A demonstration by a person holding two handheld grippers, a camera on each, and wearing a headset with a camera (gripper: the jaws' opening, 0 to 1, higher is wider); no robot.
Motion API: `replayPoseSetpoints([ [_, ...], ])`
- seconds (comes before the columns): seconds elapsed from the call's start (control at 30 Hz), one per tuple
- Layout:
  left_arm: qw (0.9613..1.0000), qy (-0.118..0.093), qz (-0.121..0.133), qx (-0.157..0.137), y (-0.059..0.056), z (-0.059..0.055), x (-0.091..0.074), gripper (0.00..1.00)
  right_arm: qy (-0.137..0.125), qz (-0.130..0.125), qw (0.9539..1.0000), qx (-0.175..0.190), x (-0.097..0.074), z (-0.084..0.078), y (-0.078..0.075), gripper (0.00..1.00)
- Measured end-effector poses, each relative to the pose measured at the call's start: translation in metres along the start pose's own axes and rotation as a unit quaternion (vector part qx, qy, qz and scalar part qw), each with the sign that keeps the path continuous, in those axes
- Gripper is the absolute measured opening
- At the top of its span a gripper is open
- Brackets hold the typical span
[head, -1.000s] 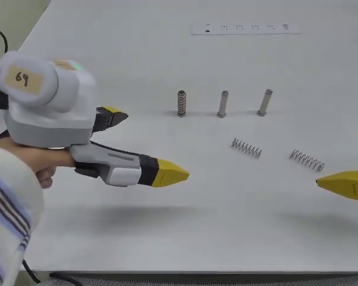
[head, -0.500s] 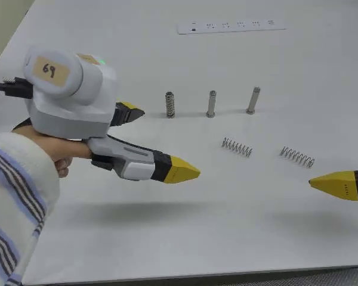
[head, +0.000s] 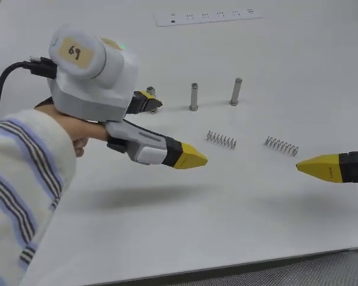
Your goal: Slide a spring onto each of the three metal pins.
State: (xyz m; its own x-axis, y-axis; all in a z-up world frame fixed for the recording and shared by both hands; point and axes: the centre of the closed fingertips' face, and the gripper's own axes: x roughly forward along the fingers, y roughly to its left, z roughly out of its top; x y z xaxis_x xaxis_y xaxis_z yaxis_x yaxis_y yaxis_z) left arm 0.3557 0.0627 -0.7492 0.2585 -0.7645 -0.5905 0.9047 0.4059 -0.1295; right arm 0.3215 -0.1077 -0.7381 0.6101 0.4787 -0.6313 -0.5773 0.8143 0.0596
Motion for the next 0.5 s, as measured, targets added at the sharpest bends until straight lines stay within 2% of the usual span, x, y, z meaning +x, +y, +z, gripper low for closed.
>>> replayPoseSetpoints([
  [0.07, 0.9999, 0.007, -0.004, 0.015, -0.001, 0.001, 0.005, 0.81, -0.001, -0.002, 1.0000, -0.004, 0.000, 0.000, -0.001, 0.97],
  [0.33, 0.9989, 0.017, -0.029, 0.032, -0.007, 0.006, 0.021, 0.80, -0.004, -0.001, 1.0000, 0.002, 0.001, -0.002, 0.000, 1.00],
  [0.5, 0.9965, 0.029, -0.051, 0.060, -0.011, 0.007, 0.030, 0.74, -0.006, 0.003, 0.9999, 0.009, 0.003, -0.003, 0.002, 1.00],
])
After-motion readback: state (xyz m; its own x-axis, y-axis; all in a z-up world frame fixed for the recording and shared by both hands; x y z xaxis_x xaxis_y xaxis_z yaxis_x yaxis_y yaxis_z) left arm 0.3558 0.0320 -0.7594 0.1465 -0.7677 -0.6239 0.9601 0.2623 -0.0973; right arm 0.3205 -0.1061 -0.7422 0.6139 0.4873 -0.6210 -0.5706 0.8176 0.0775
